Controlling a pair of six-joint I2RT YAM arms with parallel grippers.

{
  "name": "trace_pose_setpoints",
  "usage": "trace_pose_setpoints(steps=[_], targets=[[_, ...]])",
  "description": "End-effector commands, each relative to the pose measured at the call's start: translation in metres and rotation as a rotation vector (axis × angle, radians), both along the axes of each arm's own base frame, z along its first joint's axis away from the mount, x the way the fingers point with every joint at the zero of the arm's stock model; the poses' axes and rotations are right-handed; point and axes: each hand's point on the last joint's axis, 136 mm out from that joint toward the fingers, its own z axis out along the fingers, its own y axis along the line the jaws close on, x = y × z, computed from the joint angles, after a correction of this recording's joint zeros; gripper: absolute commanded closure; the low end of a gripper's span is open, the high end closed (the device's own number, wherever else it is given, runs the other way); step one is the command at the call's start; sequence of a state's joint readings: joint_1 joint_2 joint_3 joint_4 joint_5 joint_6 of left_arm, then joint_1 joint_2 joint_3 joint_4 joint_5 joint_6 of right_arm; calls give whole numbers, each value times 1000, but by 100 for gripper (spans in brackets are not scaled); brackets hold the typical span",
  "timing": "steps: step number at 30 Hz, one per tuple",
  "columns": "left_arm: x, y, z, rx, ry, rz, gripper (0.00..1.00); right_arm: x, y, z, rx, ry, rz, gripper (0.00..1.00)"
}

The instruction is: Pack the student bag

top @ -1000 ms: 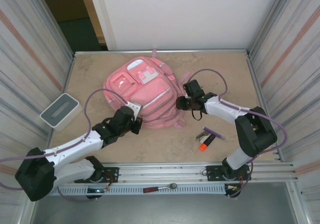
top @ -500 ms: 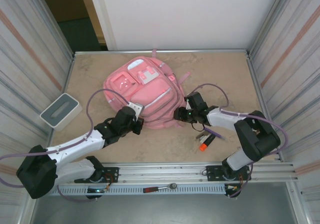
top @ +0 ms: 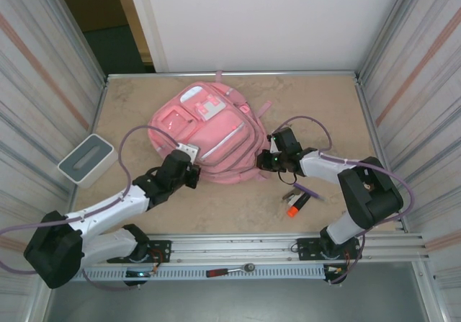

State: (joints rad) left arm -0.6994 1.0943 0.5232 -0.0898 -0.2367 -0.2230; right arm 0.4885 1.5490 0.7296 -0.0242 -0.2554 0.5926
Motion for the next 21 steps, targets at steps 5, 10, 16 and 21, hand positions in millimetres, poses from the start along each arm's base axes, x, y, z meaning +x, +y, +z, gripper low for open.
trace_pose_setpoints(steps=[5,10,16,21], targets=[[14,45,-24,193,35,213,99,5,3,13,-37,-61,37,99],[11,32,-10,188,15,176,59,-1,14,11,-39,-55,71,96],[0,3,38,91,-104,59,28,-4,10,30,-36,-88,100,66],[5,-41,64,-35,-149,-93,18,0,-23,56,-67,-147,33,41]])
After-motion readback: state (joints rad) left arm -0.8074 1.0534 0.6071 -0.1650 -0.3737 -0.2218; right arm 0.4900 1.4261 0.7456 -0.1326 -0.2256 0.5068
